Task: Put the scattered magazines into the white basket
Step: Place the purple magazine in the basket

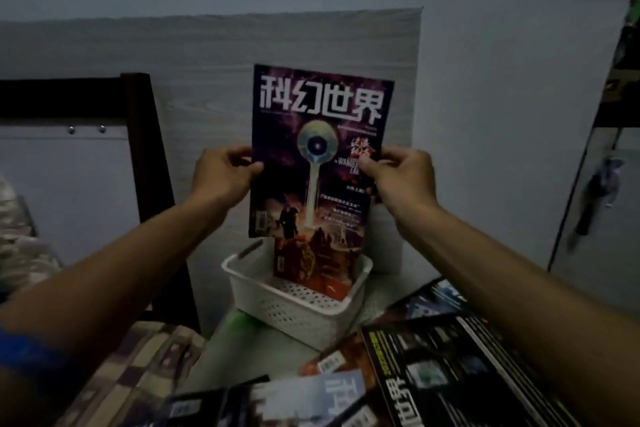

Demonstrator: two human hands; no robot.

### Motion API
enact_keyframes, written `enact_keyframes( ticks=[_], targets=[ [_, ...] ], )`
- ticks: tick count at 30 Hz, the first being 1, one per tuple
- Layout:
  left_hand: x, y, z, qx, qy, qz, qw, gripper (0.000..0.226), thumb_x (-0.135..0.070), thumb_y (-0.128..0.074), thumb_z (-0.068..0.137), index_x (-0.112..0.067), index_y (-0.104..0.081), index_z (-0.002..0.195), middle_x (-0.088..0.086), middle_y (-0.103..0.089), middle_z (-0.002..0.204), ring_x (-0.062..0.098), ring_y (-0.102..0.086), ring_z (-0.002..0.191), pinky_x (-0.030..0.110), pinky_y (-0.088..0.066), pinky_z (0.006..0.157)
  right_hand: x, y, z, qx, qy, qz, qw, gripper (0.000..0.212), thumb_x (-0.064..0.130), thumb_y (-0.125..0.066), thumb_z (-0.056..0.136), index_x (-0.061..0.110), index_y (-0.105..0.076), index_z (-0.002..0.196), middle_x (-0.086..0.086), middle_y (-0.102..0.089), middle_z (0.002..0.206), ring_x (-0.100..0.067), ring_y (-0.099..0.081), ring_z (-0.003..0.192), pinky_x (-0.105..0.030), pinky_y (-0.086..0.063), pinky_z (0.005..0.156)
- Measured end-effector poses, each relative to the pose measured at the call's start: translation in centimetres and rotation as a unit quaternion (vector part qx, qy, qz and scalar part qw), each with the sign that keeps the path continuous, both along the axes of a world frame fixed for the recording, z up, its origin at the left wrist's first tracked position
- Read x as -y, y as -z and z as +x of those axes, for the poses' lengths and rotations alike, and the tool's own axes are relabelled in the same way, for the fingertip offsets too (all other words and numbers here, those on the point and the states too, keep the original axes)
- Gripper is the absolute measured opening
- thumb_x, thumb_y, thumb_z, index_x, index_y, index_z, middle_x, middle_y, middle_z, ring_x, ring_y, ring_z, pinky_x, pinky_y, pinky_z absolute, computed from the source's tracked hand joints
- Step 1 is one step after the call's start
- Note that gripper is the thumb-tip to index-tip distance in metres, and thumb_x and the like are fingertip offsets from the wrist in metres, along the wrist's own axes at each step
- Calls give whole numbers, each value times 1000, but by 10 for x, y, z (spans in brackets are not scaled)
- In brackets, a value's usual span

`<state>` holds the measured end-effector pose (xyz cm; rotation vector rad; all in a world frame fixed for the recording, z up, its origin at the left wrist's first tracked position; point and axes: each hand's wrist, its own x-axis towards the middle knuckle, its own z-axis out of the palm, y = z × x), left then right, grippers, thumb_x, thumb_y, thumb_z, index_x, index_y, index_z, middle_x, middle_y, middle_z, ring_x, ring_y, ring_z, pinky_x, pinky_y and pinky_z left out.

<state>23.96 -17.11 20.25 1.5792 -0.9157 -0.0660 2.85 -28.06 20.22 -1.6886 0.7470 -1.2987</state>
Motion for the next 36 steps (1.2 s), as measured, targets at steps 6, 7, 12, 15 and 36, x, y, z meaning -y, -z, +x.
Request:
enact_keyframes(
  ticks=[6, 7, 12, 15, 36],
  targets=[
    [29, 89, 44, -22, -56, 68, 996, 22, -4, -67, 89, -11, -74, 108, 7, -74, 106, 20, -68, 96, 40, -55, 92, 25, 82, 49, -89, -7, 46, 995, 12, 19, -66, 91, 18, -75, 99, -4, -76, 91, -20, -66, 74, -47, -60, 79],
    [32, 99, 48, -30, -57, 75, 995, 19, -3, -66, 89, -14, -75, 102, 6, -74, 103, 19, -69, 92, 37, -57, 87, 27, 90, 52, -92, -4, 57, 994, 15, 19, -68, 90, 17, -75, 102, -4, -76, 94, -22, -68, 77, -47, -60, 81],
    [48, 120, 59, -53, -64, 93, 992, 32, 2, -62, 89, -23, -69, 71, 11, -73, 87, 26, -70, 77, 39, -62, 66, 33, 108, 56, -83, 9, 72, 994, 21, 17, -68, 90, 13, -71, 110, -1, -75, 83, -18, -71, 74, -44, -61, 79],
    [53, 124, 64, -70, -79, 96, 990, 15, 0, -65, 88, -12, -68, 96, 13, -69, 94, 33, -70, 86, 53, -60, 78, 31, 102, 54, -48, 5, 63, 997, 26, 12, -66, 90, 15, -66, 116, 2, -73, 93, -15, -70, 85, -41, -60, 82],
    [-61, 169, -189, 296, 234, 310, 873, 64, -39, -72, 76, -34, -49, 135, -5, -48, 145, 21, -53, 123, 36, -48, 98, -57, 170, -253, -458, 58, -139, 876, 25, 26, -70, 83, 26, -71, 108, 0, -72, 113, -17, -64, 100, -32, -50, 87]
  ],
)
